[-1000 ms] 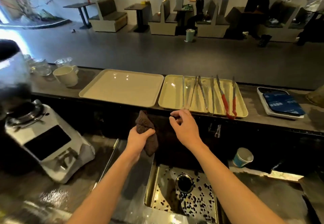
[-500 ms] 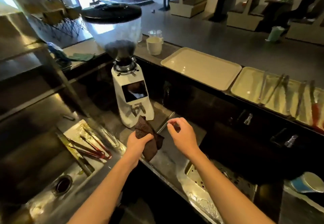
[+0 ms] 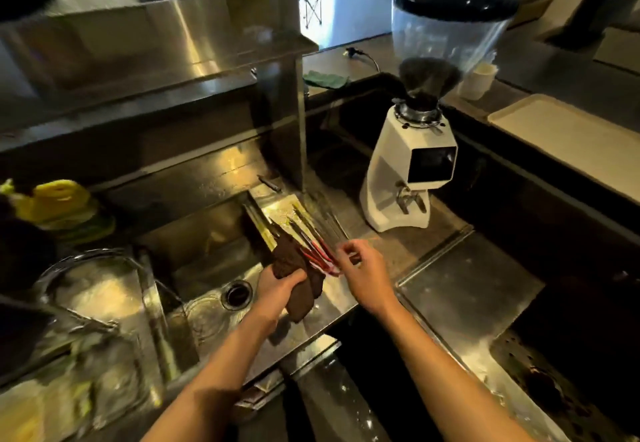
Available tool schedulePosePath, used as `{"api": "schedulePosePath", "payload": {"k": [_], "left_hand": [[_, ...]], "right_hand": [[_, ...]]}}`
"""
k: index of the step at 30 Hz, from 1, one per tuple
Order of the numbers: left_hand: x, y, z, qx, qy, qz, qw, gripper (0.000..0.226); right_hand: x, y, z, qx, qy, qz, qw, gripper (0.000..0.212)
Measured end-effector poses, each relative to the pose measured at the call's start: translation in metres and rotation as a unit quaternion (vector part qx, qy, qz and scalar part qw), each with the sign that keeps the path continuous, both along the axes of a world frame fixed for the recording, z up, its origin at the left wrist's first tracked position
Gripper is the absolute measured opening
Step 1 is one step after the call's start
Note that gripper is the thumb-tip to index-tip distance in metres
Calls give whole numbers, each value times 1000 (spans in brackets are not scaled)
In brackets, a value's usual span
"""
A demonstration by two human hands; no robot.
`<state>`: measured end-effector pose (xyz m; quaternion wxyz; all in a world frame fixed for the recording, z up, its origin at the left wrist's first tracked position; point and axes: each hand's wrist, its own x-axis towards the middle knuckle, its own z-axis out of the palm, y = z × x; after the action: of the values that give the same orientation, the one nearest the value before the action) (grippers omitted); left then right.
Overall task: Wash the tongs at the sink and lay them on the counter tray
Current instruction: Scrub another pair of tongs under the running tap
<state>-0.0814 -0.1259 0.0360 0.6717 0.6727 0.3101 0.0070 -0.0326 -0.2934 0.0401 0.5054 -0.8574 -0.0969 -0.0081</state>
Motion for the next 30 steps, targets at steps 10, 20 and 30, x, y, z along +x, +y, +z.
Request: {"api": "schedulePosePath", "payload": {"k": [10,20,30], "left_hand": [[-20,86,-18,-31,5,42,999,16],[11,100,-42,-176,57,76,980,34],[83,105,-66,-192,110,158,962,14]], "right_hand": [[-3,89,-18,-6,20,54,998,9],[58,106,-68,-117,95,75,986,17],[147,108,-131,-299,117,136,937,43]]}}
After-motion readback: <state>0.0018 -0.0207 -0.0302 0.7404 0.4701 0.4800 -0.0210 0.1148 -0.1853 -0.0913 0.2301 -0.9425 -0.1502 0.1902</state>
